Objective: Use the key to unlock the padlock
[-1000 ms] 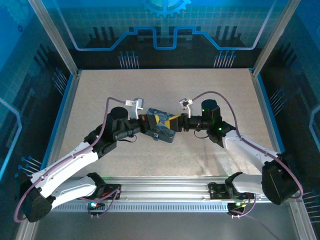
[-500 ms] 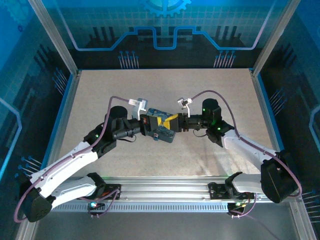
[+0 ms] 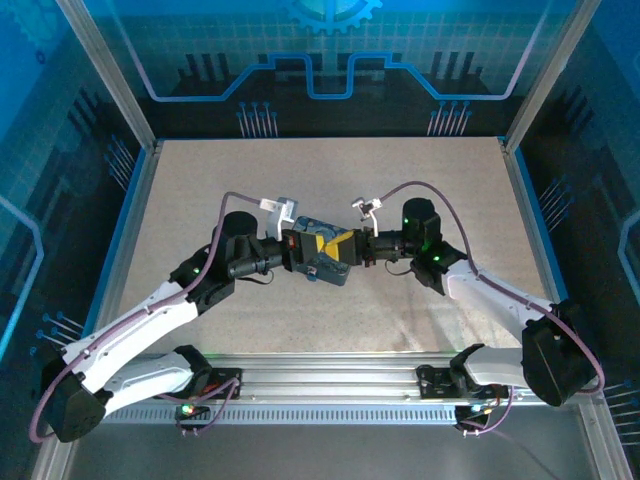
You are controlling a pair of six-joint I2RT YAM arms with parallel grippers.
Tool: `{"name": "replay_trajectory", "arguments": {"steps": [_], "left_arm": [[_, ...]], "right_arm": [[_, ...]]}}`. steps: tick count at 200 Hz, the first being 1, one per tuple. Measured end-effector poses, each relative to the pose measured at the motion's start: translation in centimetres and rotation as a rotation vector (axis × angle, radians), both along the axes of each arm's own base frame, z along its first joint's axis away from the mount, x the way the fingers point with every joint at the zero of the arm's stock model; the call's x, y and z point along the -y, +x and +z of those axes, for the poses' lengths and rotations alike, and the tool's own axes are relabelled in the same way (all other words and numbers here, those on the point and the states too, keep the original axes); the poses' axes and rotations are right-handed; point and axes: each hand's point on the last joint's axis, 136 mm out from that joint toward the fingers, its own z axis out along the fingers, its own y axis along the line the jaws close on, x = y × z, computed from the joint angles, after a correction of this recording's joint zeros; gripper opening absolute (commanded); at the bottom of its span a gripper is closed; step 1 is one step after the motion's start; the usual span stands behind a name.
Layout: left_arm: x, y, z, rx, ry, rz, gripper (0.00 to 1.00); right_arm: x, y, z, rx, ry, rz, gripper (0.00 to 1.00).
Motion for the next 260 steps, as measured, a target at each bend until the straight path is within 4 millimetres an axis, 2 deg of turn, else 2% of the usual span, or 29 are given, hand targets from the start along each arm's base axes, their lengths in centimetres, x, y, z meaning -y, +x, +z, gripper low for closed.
{"name": "replay_trajectory", "arguments": {"steps": [105, 217, 260], "left_arm": [[0.18, 0.0, -0.36, -0.012, 0.004, -0.012, 0.0], [0.21, -0.01, -0.53, -0.019, 0.005, -0.018, 0.0], [0.23, -0.02, -0.6, -0.022, 0.005, -0.022, 0.0]], "right_arm": [[-0.17, -0.53, 0.11, 0.011, 0.003, 0.024, 0.05], [-0.27, -0.7, -0.04, 0.011, -0.007, 0.03, 0.07], [-0.29, -0.74, -0.13, 0.011, -0.012, 0.032, 0.03]]}}
